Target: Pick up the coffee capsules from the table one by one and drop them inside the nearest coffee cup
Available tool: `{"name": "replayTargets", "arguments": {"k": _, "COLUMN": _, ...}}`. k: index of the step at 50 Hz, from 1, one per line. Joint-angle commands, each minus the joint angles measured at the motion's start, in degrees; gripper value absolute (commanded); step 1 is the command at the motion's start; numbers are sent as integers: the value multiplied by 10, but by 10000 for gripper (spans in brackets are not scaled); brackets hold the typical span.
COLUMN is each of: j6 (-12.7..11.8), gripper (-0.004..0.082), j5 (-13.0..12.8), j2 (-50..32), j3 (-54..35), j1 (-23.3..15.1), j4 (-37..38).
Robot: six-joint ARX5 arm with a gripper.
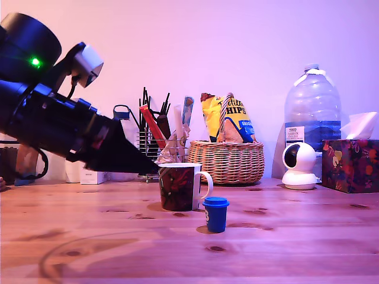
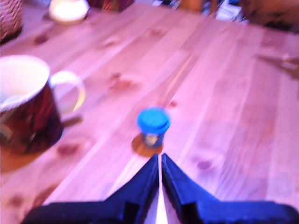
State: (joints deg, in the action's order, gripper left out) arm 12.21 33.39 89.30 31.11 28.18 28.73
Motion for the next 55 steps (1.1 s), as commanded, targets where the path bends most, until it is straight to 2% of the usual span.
{"name": "replayTargets", "arguments": {"k": 1, "j6": 6, "gripper": 44, "j5": 0, "j2": 8, "j3": -8, "j1": 1, "j4": 8}}
{"name": "replayTargets", "arguments": {"k": 5, "j6": 6, "gripper": 115, "j5": 0, "j2": 11, "j3": -8, "j1": 4, "j4": 14}}
{"name": "replayTargets", "arguments": {"k": 7, "j6": 15, "gripper": 183, "j5": 0, "j2": 11, "j3": -8, "j1": 6, "j4": 18}}
{"name": "replayTargets", "arguments": {"k": 13, "j6": 20, "gripper": 581, "j5": -3, "j2": 15, "j3": -8, "j1": 12, "j4": 51}}
{"name": "replayTargets", "arguments": {"k": 17, "j6": 17, "gripper": 698, "j5": -7, "j2": 15, "j3": -8, "j1": 15, "j4": 75}}
{"name": "replayTargets", "arguments": {"k": 26, "j6": 17, "gripper": 702, "j5": -4, "j2": 15, "j3": -8, "j1": 15, "j4": 94}}
{"name": "replayTargets", "arguments": {"k": 27, "j6": 9, "gripper": 702, "j5": -1, "j2": 15, "j3": -8, "j1": 16, "j4": 93}}
{"name": "replayTargets", "arguments": {"k": 29, "j6": 9, "gripper": 702, "j5": 1, "j2": 15, "j3": -8, "j1": 16, "j4": 89}}
{"name": "replayTargets", "arguments": {"k": 30, "j6": -10, "gripper": 702, "j5": 1, "j2": 15, "j3": -8, "j1": 16, "j4": 85}}
{"name": "replayTargets", "arguments": {"k": 32, "j6": -13, "gripper": 702, "j5": 0, "j2": 18, "j3": -8, "j1": 16, "j4": 84}}
{"name": "replayTargets", "arguments": {"k": 37, "j6": -12, "gripper": 702, "j5": 0, "j2": 40, "j3": -8, "j1": 19, "j4": 87}}
{"name": "replayTargets", "arguments": {"k": 41, "j6": -10, "gripper": 702, "j5": -10, "j2": 62, "j3": -8, "j1": 26, "j4": 91}}
{"name": "replayTargets", "arguments": {"k": 42, "j6": -2, "gripper": 702, "j5": -11, "j2": 66, "j3": -8, "j1": 29, "j4": 93}}
{"name": "replayTargets", "arguments": {"k": 45, "j6": 0, "gripper": 702, "j5": -13, "j2": 80, "j3": -8, "j1": 35, "j4": 107}}
{"name": "replayTargets", "arguments": {"k": 47, "j6": 14, "gripper": 702, "j5": -13, "j2": 89, "j3": -8, "j1": 40, "j4": 119}}
{"name": "replayTargets", "arguments": {"k": 55, "j6": 17, "gripper": 702, "j5": -26, "j2": 120, "j3": -7, "j1": 54, "j4": 155}}
